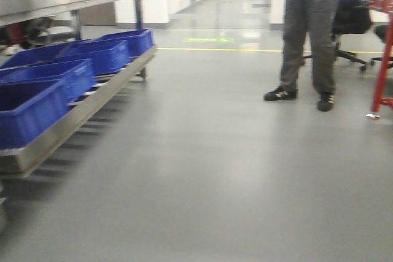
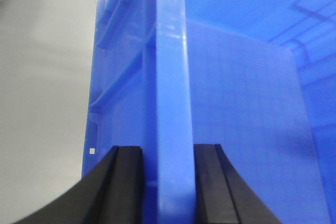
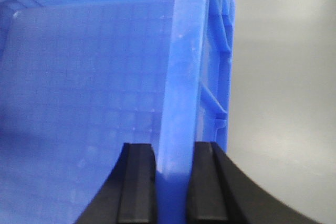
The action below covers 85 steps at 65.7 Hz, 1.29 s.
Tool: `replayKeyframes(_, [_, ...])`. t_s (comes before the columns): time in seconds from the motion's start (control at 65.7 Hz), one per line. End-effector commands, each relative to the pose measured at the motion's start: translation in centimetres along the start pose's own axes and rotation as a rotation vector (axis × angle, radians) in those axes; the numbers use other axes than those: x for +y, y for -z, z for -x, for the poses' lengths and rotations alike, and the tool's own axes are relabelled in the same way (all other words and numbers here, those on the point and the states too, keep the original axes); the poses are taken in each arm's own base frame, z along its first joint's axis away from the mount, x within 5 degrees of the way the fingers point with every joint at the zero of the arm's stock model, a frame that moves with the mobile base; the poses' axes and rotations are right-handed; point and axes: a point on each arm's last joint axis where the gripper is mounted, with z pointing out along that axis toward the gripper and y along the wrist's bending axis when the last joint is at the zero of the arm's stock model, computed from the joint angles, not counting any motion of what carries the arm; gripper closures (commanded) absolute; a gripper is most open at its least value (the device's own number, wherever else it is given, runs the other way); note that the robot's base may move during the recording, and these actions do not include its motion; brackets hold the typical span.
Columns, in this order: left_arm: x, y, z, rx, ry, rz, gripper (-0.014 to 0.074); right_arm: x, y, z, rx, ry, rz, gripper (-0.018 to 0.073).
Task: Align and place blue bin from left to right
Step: 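Hold the bin with both grippers while the base backs away from the rack, then carry the held blue bin with both grippers while driving across the floor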
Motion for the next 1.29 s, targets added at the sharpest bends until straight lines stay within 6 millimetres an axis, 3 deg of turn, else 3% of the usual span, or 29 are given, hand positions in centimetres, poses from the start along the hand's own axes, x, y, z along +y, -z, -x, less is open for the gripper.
replayKeyframes(0.0, [-1.32, 2.44, 2.65, -0.253, 0.009, -0.113, 0.0708, 0.51, 1.30, 0.98, -0.104, 0.032, 0.015, 0.0631])
replayKeyframes(1.279, [-1.32, 2.44, 2.65, -0.253, 0.009, -0.113, 0.0708, 0.51, 1.30, 0.98, -0.104, 0.032, 0.015, 0.0631])
